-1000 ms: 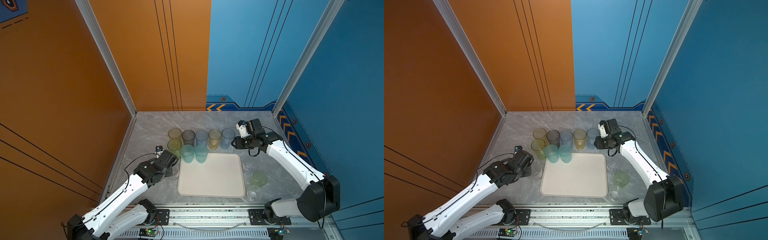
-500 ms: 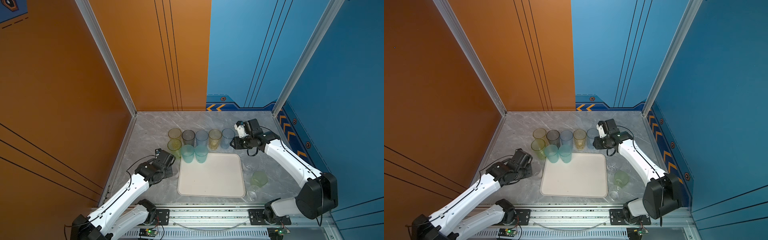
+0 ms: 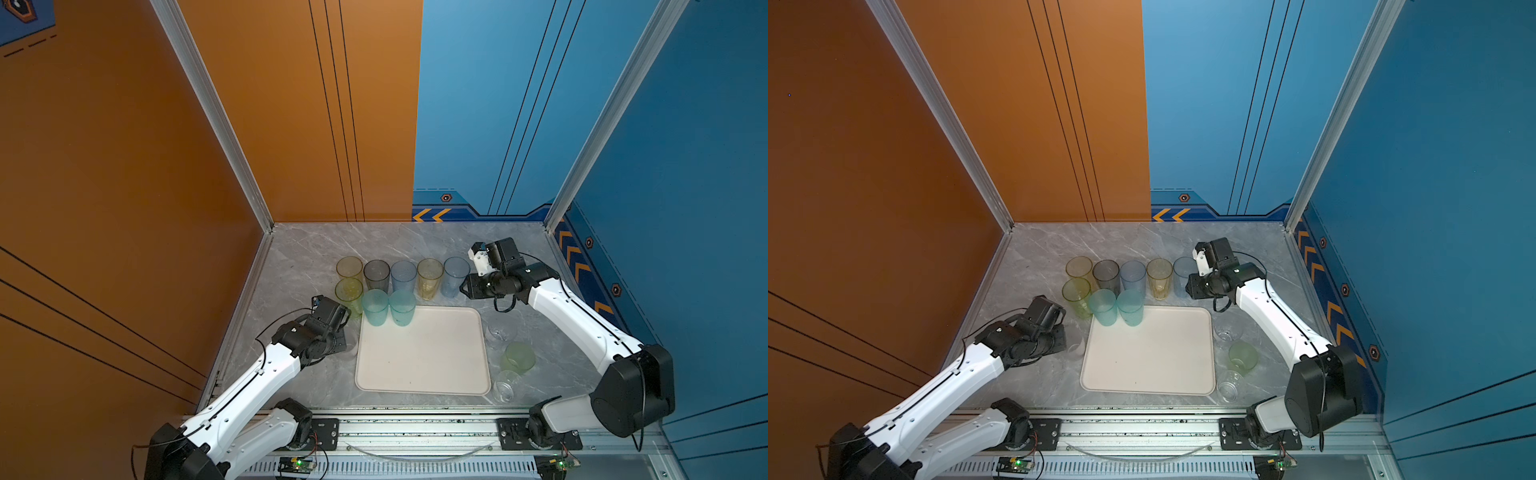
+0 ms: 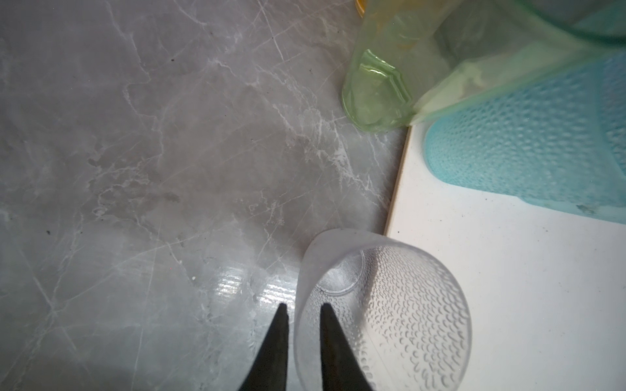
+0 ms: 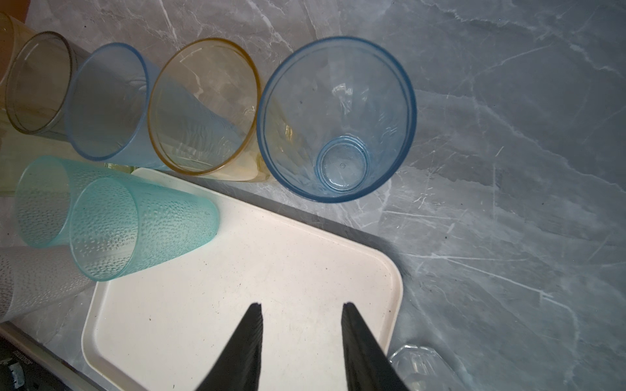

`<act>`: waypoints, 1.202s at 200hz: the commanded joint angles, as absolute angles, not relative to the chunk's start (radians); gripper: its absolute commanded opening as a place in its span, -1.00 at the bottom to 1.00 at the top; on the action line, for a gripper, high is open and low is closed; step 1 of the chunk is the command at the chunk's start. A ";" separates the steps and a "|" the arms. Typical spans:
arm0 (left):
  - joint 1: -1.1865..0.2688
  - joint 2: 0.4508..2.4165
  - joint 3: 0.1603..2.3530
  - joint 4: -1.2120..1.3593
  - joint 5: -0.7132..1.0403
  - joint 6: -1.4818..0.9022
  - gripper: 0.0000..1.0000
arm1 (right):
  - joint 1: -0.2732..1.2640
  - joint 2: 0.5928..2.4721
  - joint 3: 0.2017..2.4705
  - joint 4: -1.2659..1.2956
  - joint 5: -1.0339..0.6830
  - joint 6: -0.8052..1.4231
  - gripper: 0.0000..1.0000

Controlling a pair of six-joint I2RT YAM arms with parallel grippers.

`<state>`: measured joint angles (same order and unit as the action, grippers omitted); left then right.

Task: Place the glasses into the tray
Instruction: 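Close the left gripper on the rim of the clear dimpled cup, then lift and carry the clear dimpled cup with the left gripper over the tray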

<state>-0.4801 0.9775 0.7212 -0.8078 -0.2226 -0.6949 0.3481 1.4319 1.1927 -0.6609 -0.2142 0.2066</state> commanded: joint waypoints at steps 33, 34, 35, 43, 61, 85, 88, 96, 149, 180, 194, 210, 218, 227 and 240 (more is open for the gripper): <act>-0.466 1.017 0.719 -0.801 -0.205 -0.660 -0.70 | 0.355 1.440 1.207 -0.666 -0.220 0.192 -0.24; -0.466 1.017 0.719 -0.801 -0.205 -0.660 -0.70 | 0.355 1.440 1.206 -0.666 -0.219 0.192 -0.24; -0.466 1.017 0.719 -0.801 -0.206 -0.661 -0.70 | 0.355 1.440 1.207 -0.666 -0.218 0.192 -0.24; -0.466 1.019 0.720 -0.797 -0.204 -0.658 -0.72 | 0.354 1.440 1.207 -0.665 -0.218 0.192 -0.24; -0.466 1.027 0.722 -0.796 -0.204 -0.652 -0.80 | 0.355 1.442 1.206 -0.666 -0.217 0.190 -0.24; -0.465 1.038 0.728 -0.796 -0.198 -0.636 -0.97 | 0.354 1.447 1.206 -0.667 -0.215 0.191 -0.24; -0.465 1.040 0.727 -0.796 -0.197 -0.635 -0.98 | 0.354 1.447 1.205 -0.667 -0.215 0.191 -0.24; -0.465 1.043 0.728 -0.795 -0.195 -0.629 -1.00 | 0.354 1.448 1.207 -0.667 -0.214 0.191 -0.24; -0.466 1.044 0.756 -0.831 -0.150 -0.587 -1.00 | 0.354 1.437 1.209 -0.685 -0.194 0.186 -0.24; -0.474 1.026 0.829 -0.920 -0.146 -0.549 -1.00 | 0.348 1.428 1.210 -0.702 -0.177 0.182 -0.24; -0.478 1.018 0.868 -0.964 -0.139 -0.529 -1.00 | 0.337 1.424 1.207 -0.707 -0.175 0.183 -0.24; -0.483 1.014 0.913 -0.998 -0.109 -0.498 -1.00 | 0.320 1.414 1.195 -0.707 -0.172 0.186 -0.24; -0.489 1.015 0.936 -1.009 -0.089 -0.478 -1.00 | 0.311 1.407 1.192 -0.709 -0.172 0.188 -0.24; -0.502 1.017 0.959 -1.015 -0.067 -0.459 -1.00 | 0.302 1.400 1.187 -0.710 -0.172 0.189 -0.24; -0.528 1.031 0.997 -1.032 -0.053 -0.434 -1.00 | 0.288 1.387 1.181 -0.714 -0.173 0.189 -0.23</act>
<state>-0.4911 1.0321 0.9226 -0.9627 -0.1242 -0.5091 0.3126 1.4311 1.1919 -0.6735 -0.2016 0.1989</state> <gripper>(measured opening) 0.061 0.381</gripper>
